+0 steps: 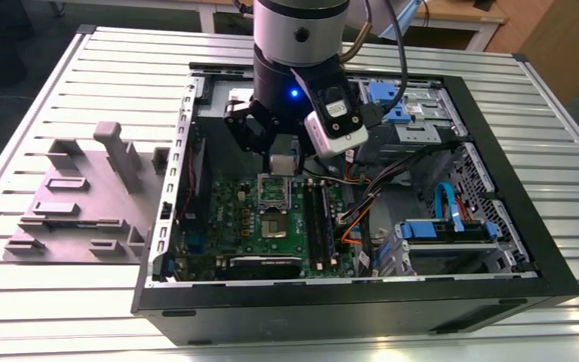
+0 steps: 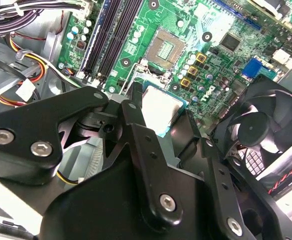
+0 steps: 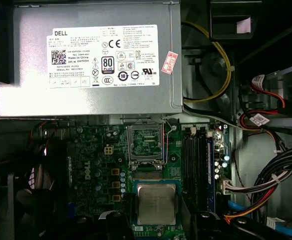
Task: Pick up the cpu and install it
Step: 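Place the cpu into insertion slot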
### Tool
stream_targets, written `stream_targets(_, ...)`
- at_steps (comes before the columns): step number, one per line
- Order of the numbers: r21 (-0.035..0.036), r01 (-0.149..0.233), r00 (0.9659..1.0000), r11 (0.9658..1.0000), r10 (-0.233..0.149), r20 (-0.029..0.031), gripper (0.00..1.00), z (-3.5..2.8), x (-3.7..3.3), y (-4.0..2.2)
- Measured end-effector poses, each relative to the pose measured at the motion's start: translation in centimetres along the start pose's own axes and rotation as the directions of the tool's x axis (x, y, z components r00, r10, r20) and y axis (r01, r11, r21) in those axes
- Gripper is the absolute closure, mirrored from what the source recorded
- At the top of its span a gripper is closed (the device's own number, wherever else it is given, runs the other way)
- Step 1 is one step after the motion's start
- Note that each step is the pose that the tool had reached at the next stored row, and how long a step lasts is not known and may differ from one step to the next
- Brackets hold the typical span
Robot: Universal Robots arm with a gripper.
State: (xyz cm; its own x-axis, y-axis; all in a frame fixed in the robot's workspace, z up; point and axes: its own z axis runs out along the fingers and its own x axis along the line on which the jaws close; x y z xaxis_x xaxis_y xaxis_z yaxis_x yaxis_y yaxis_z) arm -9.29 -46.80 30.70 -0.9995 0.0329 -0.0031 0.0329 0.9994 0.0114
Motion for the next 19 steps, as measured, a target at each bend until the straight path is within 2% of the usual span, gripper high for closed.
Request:
stream_targets(7,0.0003,0.0,1.0,1.0,0.0,0.0,0.53,0.02,0.0,0.0)
stream_targets(11,0.0001,0.0,1.0,1.0,0.0,0.0001,0.53,0.37,0.08,-0.01)
stream_targets(16,0.0002,0.0,1.0,1.0,0.0,0.0,0.53,1.16,0.18,-0.03)
stream_targets(17,0.0002,0.0,1.0,1.0,0.0,0.0,0.53,1.81,0.2,-0.05)
stream_targets(18,0.0,0.0,1.0,1.0,0.0,0.0,0.53,2.11,0.2,-0.1)
stream_targets(19,0.0004,0.0,1.0,1.0,0.0,-0.0002,0.53,2.15,0.2,-0.22)
